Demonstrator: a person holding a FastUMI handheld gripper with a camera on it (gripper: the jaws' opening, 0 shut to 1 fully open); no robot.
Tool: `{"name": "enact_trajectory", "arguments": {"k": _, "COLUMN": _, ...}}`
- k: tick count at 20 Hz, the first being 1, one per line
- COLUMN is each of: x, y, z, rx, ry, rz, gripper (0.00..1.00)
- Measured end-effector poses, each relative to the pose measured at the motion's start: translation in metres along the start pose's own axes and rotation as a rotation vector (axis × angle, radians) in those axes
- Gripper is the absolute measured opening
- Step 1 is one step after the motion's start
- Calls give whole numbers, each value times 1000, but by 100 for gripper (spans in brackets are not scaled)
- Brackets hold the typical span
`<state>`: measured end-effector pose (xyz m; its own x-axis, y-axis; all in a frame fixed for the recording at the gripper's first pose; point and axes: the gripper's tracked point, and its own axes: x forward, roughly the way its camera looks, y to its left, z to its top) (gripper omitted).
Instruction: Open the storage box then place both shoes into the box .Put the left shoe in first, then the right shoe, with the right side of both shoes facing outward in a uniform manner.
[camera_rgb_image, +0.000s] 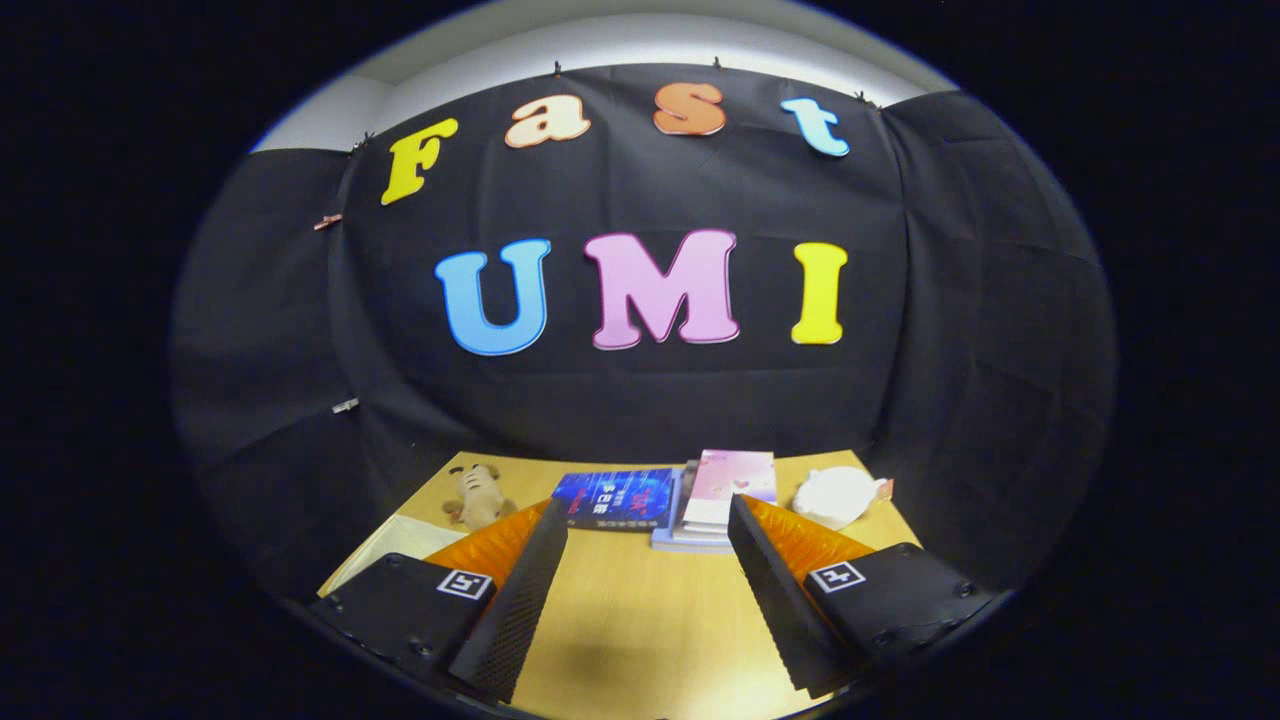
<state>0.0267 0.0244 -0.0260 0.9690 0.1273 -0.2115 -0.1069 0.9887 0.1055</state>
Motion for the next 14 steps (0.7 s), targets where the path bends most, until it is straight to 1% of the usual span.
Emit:
{"name": "enact_trajectory", "arguments": {"k": 3, "x": -6, "y": -35, "z": -2, "rx": 1, "ry": -33, "rz": -35, "gripper": 98}}
{"name": "enact_trajectory", "arguments": {"k": 6, "x": -9, "y": -60, "z": -1, "rx": 47, "ry": -53, "rz": -32, "gripper": 99}}
{"name": "enact_trajectory", "arguments": {"k": 8, "x": -7, "y": -77, "z": -2, "rx": 49, "ry": -71, "rz": -34, "gripper": 98}}
{"name": "enact_trajectory", "arguments": {"k": 10, "x": -5, "y": -87, "z": -5, "rx": 33, "ry": -70, "rz": -19, "gripper": 98}}
{"name": "enact_trajectory", "arguments": {"k": 14, "x": -1, "y": -90, "z": -8, "rx": 9, "ry": -56, "rz": 50, "gripper": 98}}
